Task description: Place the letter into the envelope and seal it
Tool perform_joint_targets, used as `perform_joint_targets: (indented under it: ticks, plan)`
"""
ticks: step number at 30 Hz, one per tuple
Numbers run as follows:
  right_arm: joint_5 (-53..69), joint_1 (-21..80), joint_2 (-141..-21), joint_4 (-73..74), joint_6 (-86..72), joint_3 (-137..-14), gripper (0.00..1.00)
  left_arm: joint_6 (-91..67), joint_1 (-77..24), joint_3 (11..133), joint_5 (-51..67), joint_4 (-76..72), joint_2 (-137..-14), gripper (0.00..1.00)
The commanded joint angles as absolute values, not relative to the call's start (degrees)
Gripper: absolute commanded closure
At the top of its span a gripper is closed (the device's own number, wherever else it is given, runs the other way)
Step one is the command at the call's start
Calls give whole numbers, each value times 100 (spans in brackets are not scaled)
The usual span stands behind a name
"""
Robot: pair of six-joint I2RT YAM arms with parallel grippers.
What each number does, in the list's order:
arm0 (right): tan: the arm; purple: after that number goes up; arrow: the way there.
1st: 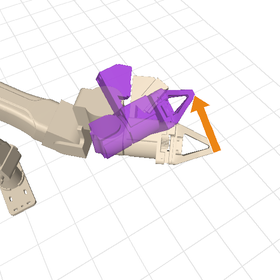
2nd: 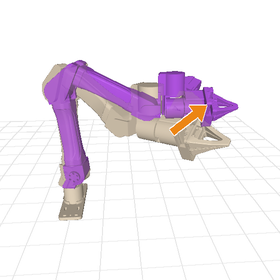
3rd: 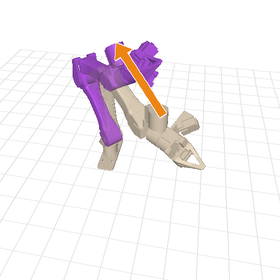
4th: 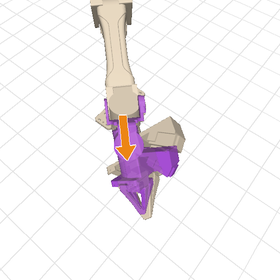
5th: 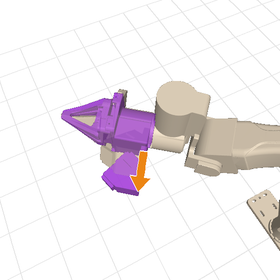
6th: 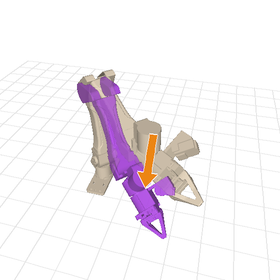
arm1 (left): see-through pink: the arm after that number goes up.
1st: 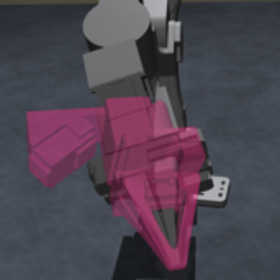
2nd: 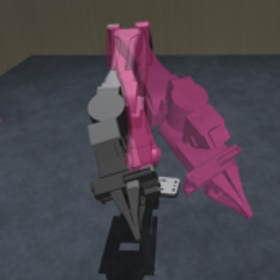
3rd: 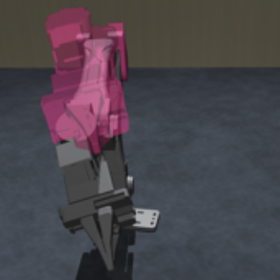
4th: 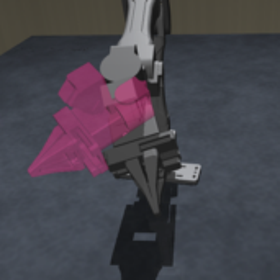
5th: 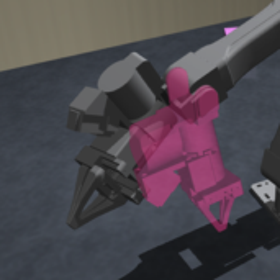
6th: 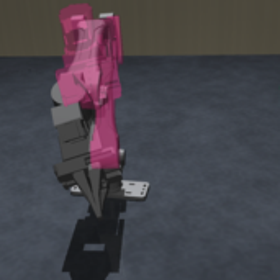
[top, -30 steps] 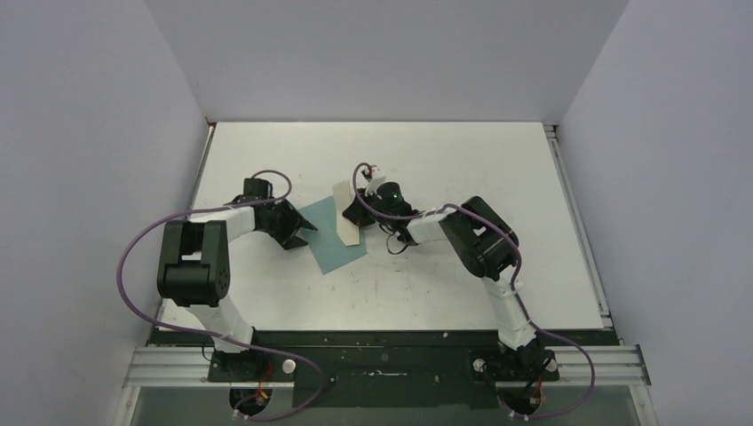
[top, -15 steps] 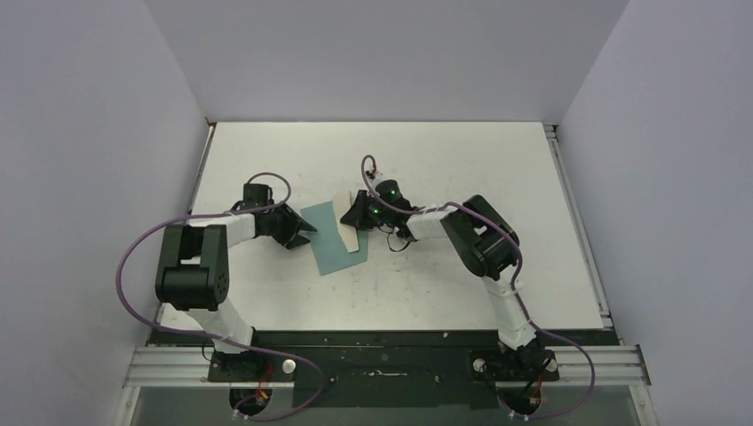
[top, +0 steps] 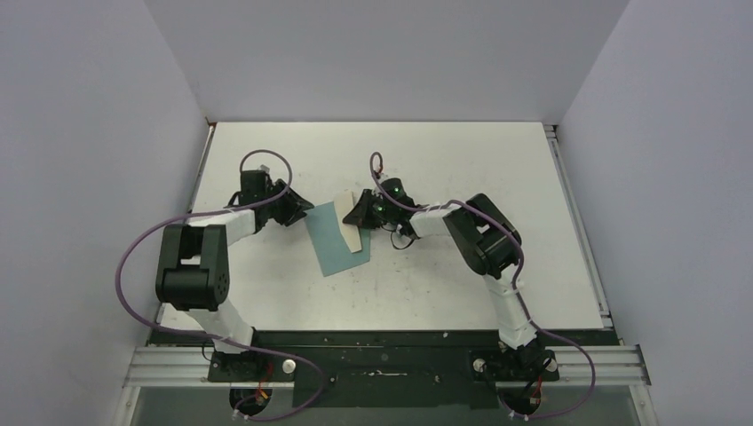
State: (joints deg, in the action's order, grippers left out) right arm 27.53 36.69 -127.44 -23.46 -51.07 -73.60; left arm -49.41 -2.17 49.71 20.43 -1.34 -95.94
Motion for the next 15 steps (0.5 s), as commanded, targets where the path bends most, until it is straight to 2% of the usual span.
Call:
perform_joint_targets:
  ticks: [1, 3, 8, 15]
  plan:
    - [2790, 3571, -12752, -1910, -5146, -7437, 95, -4987, -311, 5431, 2087, -679, -10255, 67]
    - [2760, 3552, -12749, -1762, -5142, -7429, 95, -5134, -344, 5501, 1813, -432, -10396, 71]
    - [2778, 3433, -12652, -1712, -5269, -7157, 95, -5279, -444, 5459, 1340, 88, -10566, 76]
    - [2920, 3395, -12391, -1260, -5344, -6921, 95, -5387, -502, 5301, 1004, 277, -10507, 79]
